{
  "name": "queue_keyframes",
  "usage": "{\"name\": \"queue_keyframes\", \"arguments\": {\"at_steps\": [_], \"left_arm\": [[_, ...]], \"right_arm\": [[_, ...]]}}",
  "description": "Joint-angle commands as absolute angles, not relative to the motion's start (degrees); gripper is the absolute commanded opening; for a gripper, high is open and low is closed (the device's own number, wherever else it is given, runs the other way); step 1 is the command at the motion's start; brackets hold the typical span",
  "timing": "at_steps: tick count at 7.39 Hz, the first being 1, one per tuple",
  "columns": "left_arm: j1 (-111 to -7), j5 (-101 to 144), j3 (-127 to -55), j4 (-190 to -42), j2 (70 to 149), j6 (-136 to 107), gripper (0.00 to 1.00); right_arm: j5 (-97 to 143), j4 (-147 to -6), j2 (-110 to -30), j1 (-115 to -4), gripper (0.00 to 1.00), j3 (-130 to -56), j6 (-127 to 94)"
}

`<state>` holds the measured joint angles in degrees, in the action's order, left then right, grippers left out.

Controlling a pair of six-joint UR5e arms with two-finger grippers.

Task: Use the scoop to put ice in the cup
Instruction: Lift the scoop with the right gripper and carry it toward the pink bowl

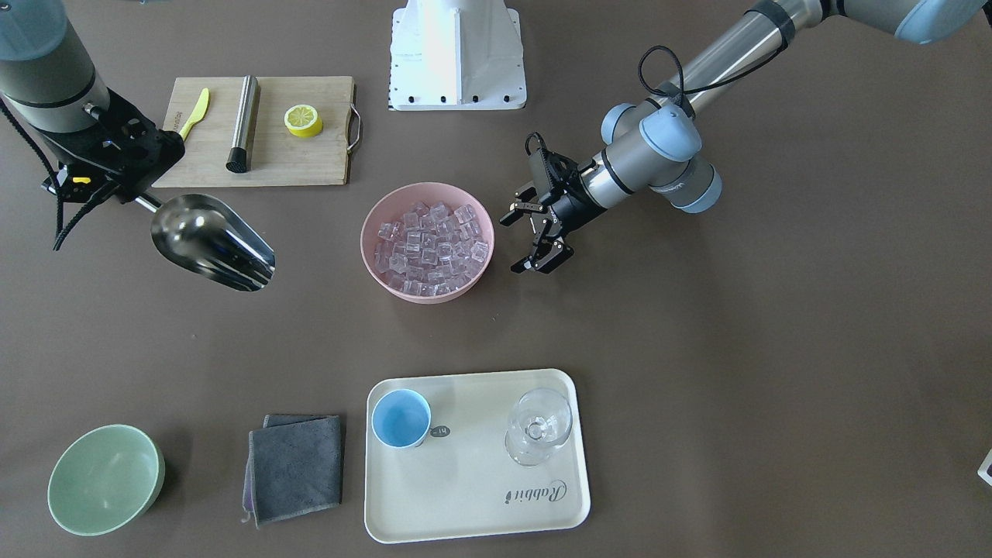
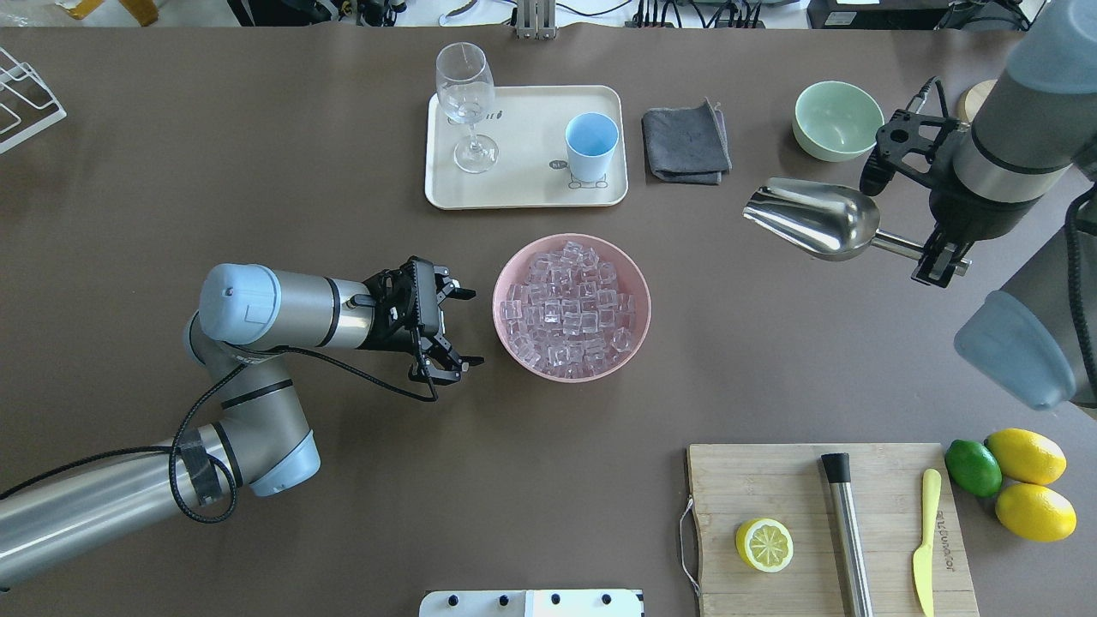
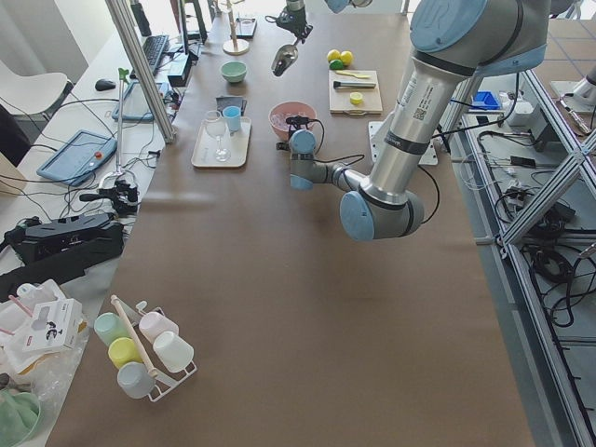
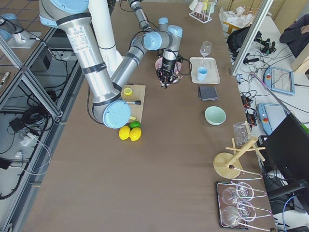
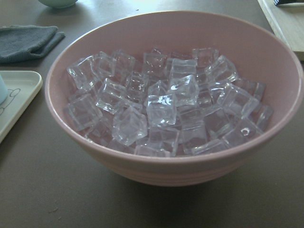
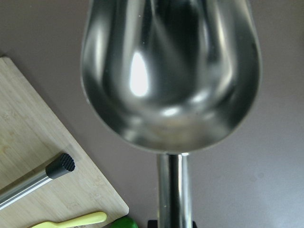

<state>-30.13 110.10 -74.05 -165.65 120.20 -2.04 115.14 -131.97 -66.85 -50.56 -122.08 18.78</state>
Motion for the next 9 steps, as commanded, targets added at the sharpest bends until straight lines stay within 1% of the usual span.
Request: {"name": "queue_keyframes", "arguments": {"at_steps": [1,2,4,5,7,9], "left_arm": [[-30.1,110.2,-73.8,-165.2,120.8,-2.3,0.99],[-30.1,111.5,-73.5,-165.1,121.3,-4.8,0.99],[-30.2,111.5,-73.0,-165.1,121.8,-9.2,0.99],[-30.3,111.8,-72.9,-165.1,122.0,-9.4,0.99],[-30.7,111.7,-72.9,-164.6,123.0,-9.1,0.99],[-30.7,113.5,-73.1,-164.4,123.2,-9.1,0.99]], "right_arm": [[114.4,-145.2,-59.5,-46.5,0.0,-124.1,21.2],[114.4,-148.1,-57.8,-45.1,0.0,-124.1,21.2],[116.6,-160.0,-50.7,-42.3,0.0,-123.1,20.2],[119.7,-162.0,-49.8,-41.8,0.0,-121.7,18.1],[121.1,-165.2,-45.1,-41.0,0.0,-115.0,17.9],[124.3,-165.2,-43.6,-41.0,0.0,-113.4,13.0]]}}
